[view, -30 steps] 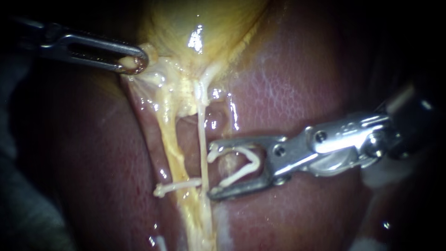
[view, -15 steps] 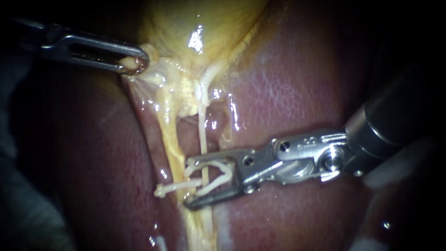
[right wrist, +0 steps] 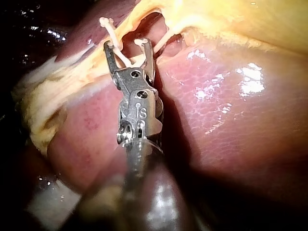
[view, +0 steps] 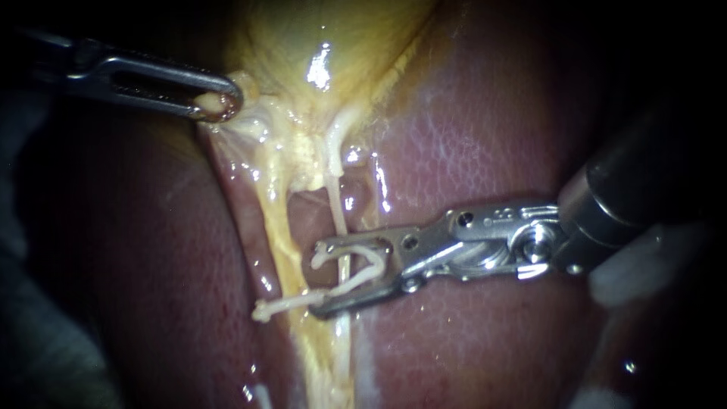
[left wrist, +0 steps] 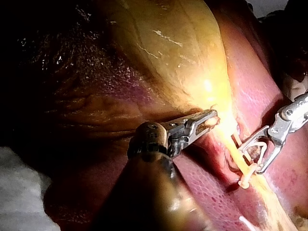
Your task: Clipping second clip left tube
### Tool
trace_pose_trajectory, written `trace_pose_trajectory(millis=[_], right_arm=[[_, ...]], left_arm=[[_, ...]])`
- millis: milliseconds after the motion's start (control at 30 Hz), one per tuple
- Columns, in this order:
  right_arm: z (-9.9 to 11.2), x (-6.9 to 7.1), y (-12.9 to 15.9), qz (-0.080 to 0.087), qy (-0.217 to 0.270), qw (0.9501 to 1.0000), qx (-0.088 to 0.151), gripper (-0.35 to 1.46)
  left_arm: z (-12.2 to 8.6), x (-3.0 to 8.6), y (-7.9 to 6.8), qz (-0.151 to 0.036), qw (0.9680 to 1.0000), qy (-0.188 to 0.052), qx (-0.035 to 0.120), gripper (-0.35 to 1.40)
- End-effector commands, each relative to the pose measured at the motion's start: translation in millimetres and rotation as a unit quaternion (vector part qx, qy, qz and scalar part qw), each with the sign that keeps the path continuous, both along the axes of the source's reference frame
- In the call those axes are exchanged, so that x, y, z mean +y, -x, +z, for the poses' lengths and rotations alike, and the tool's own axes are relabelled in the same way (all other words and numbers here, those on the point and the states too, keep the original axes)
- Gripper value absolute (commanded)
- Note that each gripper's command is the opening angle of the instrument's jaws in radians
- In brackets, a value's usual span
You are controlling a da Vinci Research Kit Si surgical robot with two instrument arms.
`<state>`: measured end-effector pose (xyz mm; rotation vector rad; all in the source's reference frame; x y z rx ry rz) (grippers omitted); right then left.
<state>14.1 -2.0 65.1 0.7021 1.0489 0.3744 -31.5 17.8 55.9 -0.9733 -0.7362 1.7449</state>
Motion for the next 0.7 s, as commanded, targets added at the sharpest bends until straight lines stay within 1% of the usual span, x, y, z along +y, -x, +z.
trace_pose_trajectory(millis=[33,300,367,433,500,567,633,700], right_arm=[[-0.1,0.0,-0.3,0.003,-0.002,1.0000,0.000,0.49],[0.0,0.3,-2.3,0.018,-0.012,0.9997,0.009,0.49],[0.0,0.3,-2.9,0.022,-0.016,0.9995,0.015,0.49],[-0.1,0.3,-3.3,0.022,-0.021,0.9994,0.019,0.49],[-0.2,0.2,-3.7,0.019,-0.031,0.9989,0.029,0.49],[-0.4,0.1,-4.1,0.006,-0.046,0.9980,0.042,0.48],[-0.5,-0.1,-4.4,-0.002,-0.055,0.9972,0.051,0.47],[-0.7,-0.3,-4.9,-0.003,-0.060,0.9966,0.057,0.47]], left_arm=[[0.0,0.0,0.0,0.000,1.0000,0.000,0.000,-0.35],[0.0,0.0,0.0,0.000,1.0000,0.000,0.000,-0.35],[0.0,0.0,0.0,0.000,1.0000,0.000,0.000,-0.35],[0.0,0.0,0.0,0.000,1.0000,0.000,0.000,-0.35],[0.0,0.0,0.0,0.000,1.0000,0.000,0.000,-0.35],[0.0,0.0,0.0,0.000,1.0000,0.000,0.000,-0.35],[0.0,0.0,0.0,0.000,1.0000,0.000,0.000,-0.35],[0.0,0.0,0.0,0.000,1.0000,0.000,0.000,-0.35]])
